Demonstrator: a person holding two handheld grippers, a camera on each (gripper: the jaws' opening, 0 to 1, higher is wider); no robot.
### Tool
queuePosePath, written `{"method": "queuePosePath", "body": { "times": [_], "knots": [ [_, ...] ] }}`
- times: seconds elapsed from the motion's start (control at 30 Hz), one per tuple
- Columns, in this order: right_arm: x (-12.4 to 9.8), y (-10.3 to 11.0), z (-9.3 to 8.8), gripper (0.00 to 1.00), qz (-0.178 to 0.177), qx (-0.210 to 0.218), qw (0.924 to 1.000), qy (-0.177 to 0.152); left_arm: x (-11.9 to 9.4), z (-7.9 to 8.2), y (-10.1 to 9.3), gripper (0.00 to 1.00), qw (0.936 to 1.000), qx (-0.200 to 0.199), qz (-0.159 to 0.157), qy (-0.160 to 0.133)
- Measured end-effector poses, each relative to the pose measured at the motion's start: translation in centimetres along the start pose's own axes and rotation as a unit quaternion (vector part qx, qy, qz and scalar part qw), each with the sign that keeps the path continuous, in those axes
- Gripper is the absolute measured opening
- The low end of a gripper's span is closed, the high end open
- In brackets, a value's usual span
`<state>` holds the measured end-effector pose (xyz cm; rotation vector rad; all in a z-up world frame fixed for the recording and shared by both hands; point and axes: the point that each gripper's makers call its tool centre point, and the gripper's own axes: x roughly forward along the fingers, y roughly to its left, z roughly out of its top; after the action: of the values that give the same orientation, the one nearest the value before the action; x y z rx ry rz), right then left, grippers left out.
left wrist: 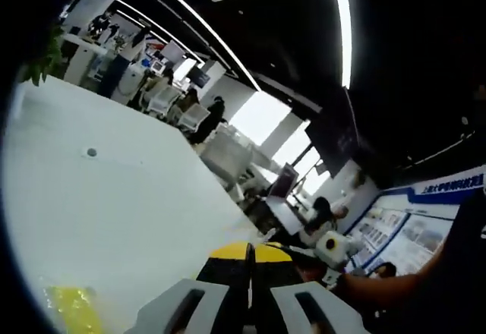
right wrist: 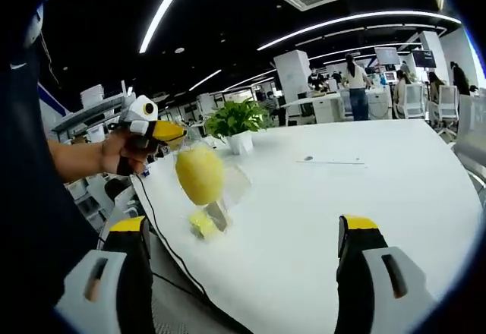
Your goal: Compare the silicone blocks by pressing each to a similar depth, holding the contact briefly, and releasing to observe deformation and rebound differences across the visible hardness samples.
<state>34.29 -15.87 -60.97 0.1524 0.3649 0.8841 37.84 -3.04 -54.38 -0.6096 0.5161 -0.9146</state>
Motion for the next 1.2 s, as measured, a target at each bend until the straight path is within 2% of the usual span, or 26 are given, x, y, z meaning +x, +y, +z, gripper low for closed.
{"method": "queuePosePath", "body": {
  "times": [0.17, 0.2, 0.27, 0.3, 0.33, 0.47, 0.67, 0.7, 0.73, 0.8, 0.87, 0.9, 0.93, 0.97, 1.03, 1.13, 1.2],
  "knots": [
    [-0.3, 0.2, -0.5, 0.96, -0.005, 0.006, 1.0000, 0.004, 0.7, -2.1, 2.6, 0.00, 0.9991, -0.039, 0.014, 0.008],
    [-0.4, 0.1, -0.6, 0.96, -0.006, 0.008, 0.9999, 0.006, 0.8, -2.7, 3.2, 0.00, 0.9978, -0.063, 0.017, 0.010],
    [-0.4, 0.1, -0.8, 0.96, -0.008, 0.011, 0.9999, 0.007, 1.0, -3.5, 4.0, 0.00, 0.9976, -0.067, 0.010, 0.017],
    [-0.5, 0.1, -0.9, 0.96, -0.008, 0.013, 0.9998, 0.008, 1.1, -4.1, 4.2, 0.00, 0.9958, -0.087, 0.007, 0.027],
    [-0.4, 0.1, -1.1, 0.96, -0.007, 0.019, 0.9997, 0.012, 1.4, -4.5, 5.1, 0.00, 0.9961, -0.082, 0.015, 0.029],
    [-0.3, 0.0, -1.4, 0.96, -0.008, 0.023, 0.9996, 0.017, 1.8, -6.1, 6.8, 0.00, 0.9924, -0.112, 0.027, 0.044],
    [0.1, -0.2, -1.5, 0.96, -0.009, 0.025, 0.9995, 0.019, 2.0, -7.2, 9.7, 0.00, 0.9870, -0.145, 0.057, 0.039],
    [0.1, -0.2, -1.5, 0.96, -0.008, 0.027, 0.9994, 0.019, 1.9, -6.9, 10.1, 0.00, 0.9863, -0.151, 0.059, 0.030],
    [0.1, -0.2, -1.6, 0.96, -0.008, 0.028, 0.9994, 0.020, 1.9, -7.0, 10.0, 0.00, 0.9830, -0.172, 0.055, 0.032],
    [0.2, -0.3, -1.7, 0.96, -0.008, 0.030, 0.9993, 0.022, 1.9, -6.9, 10.7, 0.00, 0.9855, -0.154, 0.064, 0.032],
    [0.3, -0.4, -1.7, 0.96, -0.009, 0.033, 0.9991, 0.024, 1.8, -7.3, 12.0, 0.00, 0.9857, -0.138, 0.090, 0.037],
    [0.3, -0.5, -1.8, 0.96, -0.010, 0.035, 0.9990, 0.025, 1.5, -7.5, 13.6, 0.00, 0.9842, -0.124, 0.122, 0.033],
    [0.3, -0.5, -1.9, 0.96, -0.009, 0.036, 0.9990, 0.026, 1.4, -7.6, 14.5, 0.00, 0.9821, -0.127, 0.136, 0.030],
    [0.4, -0.5, -1.9, 0.96, -0.009, 0.037, 0.9989, 0.027, 1.3, -7.6, 15.1, 0.00, 0.9782, -0.147, 0.144, 0.025],
    [0.5, -0.5, -1.9, 0.96, -0.009, 0.037, 0.9988, 0.029, 1.2, -7.6, 16.3, 0.00, 0.9792, -0.128, 0.157, 0.021],
    [0.7, -0.7, -1.9, 0.96, -0.011, 0.039, 0.9988, 0.028, 1.2, -8.1, 17.8, 0.00, 0.9775, -0.083, 0.190, 0.040],
    [0.8, -0.9, -2.0, 0.96, -0.012, 0.039, 0.9987, 0.030, 1.3, -8.3, 18.4, 0.00, 0.9765, -0.086, 0.193, 0.042]
  ]
}}
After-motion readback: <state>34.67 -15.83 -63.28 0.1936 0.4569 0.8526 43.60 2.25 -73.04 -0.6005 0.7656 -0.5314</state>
